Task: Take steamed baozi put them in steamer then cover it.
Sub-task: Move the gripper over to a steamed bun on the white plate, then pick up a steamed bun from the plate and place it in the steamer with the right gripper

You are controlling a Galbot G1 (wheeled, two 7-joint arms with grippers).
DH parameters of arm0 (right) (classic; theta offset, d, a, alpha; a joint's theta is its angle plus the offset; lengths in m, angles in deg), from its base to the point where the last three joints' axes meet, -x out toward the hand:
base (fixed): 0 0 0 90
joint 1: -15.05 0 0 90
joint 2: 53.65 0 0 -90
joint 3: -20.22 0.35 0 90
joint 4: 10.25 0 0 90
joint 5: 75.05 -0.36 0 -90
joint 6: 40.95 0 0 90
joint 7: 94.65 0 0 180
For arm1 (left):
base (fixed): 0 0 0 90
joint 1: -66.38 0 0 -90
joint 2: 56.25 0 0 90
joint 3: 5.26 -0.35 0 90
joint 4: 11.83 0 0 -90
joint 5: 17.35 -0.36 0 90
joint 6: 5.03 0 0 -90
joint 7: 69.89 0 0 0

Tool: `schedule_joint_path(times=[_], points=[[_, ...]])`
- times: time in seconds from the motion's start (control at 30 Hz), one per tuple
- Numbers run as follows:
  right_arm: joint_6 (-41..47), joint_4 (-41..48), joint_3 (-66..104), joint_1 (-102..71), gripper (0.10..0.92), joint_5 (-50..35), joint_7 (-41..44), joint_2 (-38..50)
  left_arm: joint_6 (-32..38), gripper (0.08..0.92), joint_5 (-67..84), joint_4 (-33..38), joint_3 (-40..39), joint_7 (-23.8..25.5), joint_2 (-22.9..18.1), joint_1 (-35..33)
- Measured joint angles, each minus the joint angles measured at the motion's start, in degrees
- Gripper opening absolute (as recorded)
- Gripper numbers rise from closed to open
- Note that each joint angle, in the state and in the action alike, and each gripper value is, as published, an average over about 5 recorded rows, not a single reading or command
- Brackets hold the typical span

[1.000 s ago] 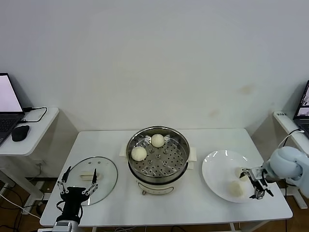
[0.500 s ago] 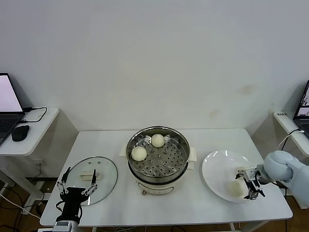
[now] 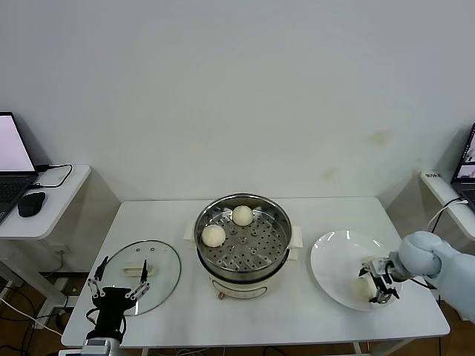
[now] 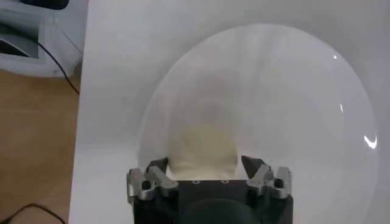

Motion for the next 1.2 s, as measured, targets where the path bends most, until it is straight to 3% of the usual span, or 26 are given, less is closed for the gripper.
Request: schedule_joint_path(times=[0.23, 0.63, 0.93, 1.2], points=[[-0.03, -0.13, -0.25, 0.91, 0.611, -0.36, 0.46, 0.03, 0.03, 0.823, 0.01, 0.2, -0.02, -0.04, -0.02, -0.03], [1.2, -3.81, -1.56, 8.96, 0.602, -5.56, 2.64, 2.94, 0.04, 0.823, 0.05, 0.64, -0.24, -0.16, 0.37, 0.18], [2.23, -4.57, -9.7, 25.66, 0.605, -12.86, 3.23, 2.54, -0.15, 0.823, 0.07, 0.67, -0.82, -0.15, 0.71, 0.74], [2.95, -4.7, -21.07, 43.48, 0.611, -19.53, 2.34, -3.58, -0.14, 0.823, 0.27, 0.73, -0.61, -0.2, 0.52, 0.98]])
